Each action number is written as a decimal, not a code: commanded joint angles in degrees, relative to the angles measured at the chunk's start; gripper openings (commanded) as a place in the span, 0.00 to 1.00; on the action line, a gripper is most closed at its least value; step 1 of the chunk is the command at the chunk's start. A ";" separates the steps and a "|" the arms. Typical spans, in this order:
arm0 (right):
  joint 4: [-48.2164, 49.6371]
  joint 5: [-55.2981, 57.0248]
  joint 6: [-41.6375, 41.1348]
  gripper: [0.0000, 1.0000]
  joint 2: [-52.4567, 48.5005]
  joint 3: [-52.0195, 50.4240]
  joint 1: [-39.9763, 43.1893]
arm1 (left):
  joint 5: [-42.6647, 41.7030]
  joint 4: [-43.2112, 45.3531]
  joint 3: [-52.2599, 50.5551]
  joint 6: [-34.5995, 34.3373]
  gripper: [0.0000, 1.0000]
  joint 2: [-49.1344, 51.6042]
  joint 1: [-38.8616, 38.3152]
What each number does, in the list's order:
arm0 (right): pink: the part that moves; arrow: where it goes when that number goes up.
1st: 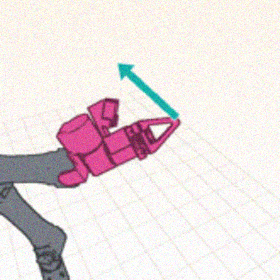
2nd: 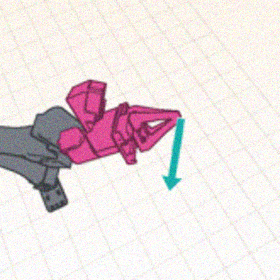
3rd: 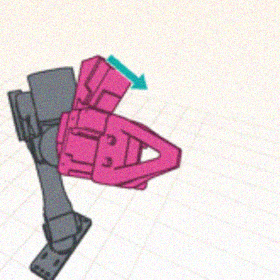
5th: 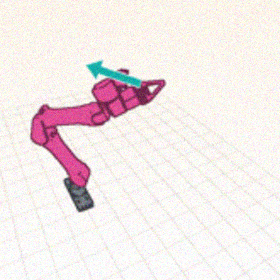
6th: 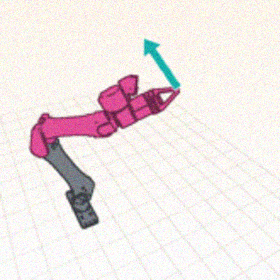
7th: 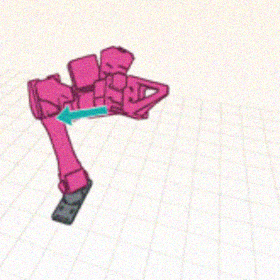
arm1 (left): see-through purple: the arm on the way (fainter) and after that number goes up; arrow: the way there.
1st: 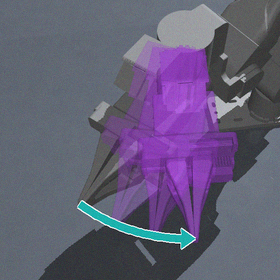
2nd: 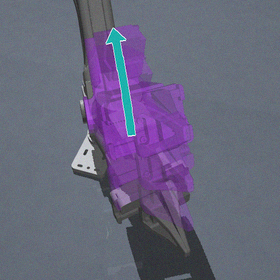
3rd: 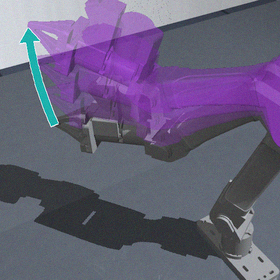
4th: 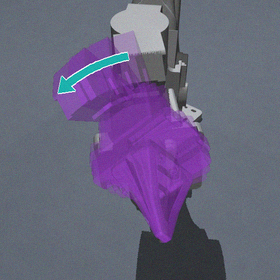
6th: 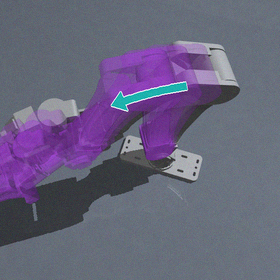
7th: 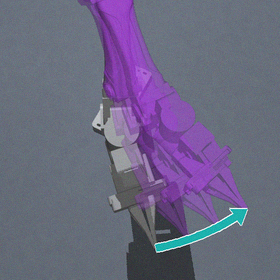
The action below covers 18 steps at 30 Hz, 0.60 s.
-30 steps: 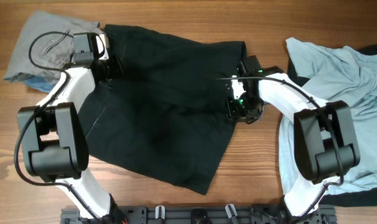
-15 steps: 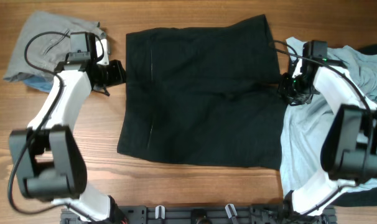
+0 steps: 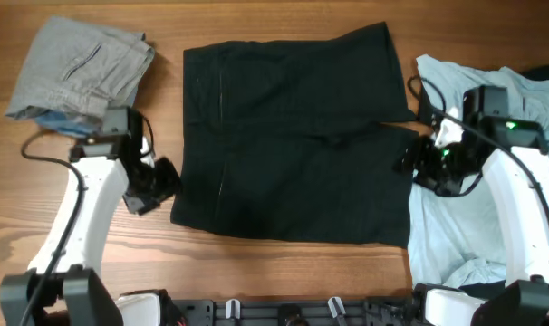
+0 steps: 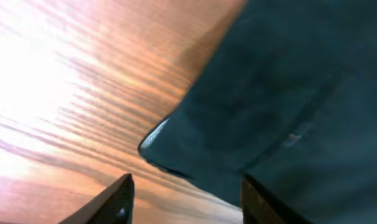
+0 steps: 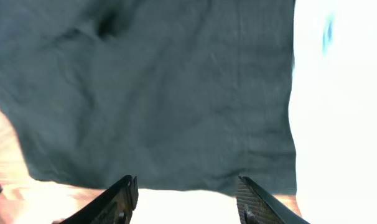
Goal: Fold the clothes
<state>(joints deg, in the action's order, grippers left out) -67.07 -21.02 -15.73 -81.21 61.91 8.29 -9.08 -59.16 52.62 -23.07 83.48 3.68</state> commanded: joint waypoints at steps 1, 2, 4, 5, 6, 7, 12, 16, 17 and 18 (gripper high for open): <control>0.39 -1.16 -1.53 0.55 -0.22 -5.70 -0.24 | -3.08 4.46 -7.34 -7.10 0.47 2.21 0.46; 1.20 -1.11 -2.78 0.56 -0.22 -7.87 -0.24 | -3.06 5.64 -8.94 -7.67 0.46 3.06 0.46; 3.61 -0.92 -4.79 0.56 -0.22 -10.91 -0.24 | -2.91 8.98 -11.06 -8.72 0.47 4.92 0.61; 4.94 -0.90 -6.23 0.56 -0.22 -12.35 -0.24 | -3.04 11.21 -11.78 -10.97 0.49 5.99 0.98; 6.32 -0.70 -7.65 0.56 -0.22 -13.90 -0.24 | -3.61 13.18 -12.24 -11.58 0.49 6.86 1.11; 7.80 0.00 -9.42 0.57 -0.22 -15.65 -0.24 | -3.56 14.05 -12.35 -12.15 0.46 8.46 1.09; 12.04 5.86 -16.24 0.60 -0.22 -22.77 -0.24 | -3.50 13.99 -12.33 -12.09 0.04 10.29 1.09; 16.11 3.56 -18.95 0.46 -0.22 -29.70 -0.24 | -3.28 14.49 -12.26 -11.89 0.04 10.27 1.09; 16.70 3.58 -18.91 0.29 -0.22 -29.94 -0.24 | -3.28 14.67 -12.13 -11.87 0.04 10.27 1.09; 16.96 3.58 -18.71 0.17 -0.20 -29.88 -0.24 | -3.28 14.69 -11.93 -11.67 0.04 10.27 1.09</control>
<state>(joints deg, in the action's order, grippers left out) -51.27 -16.91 -32.99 -81.43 32.86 8.29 -14.28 -46.24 42.22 -34.24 90.98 4.95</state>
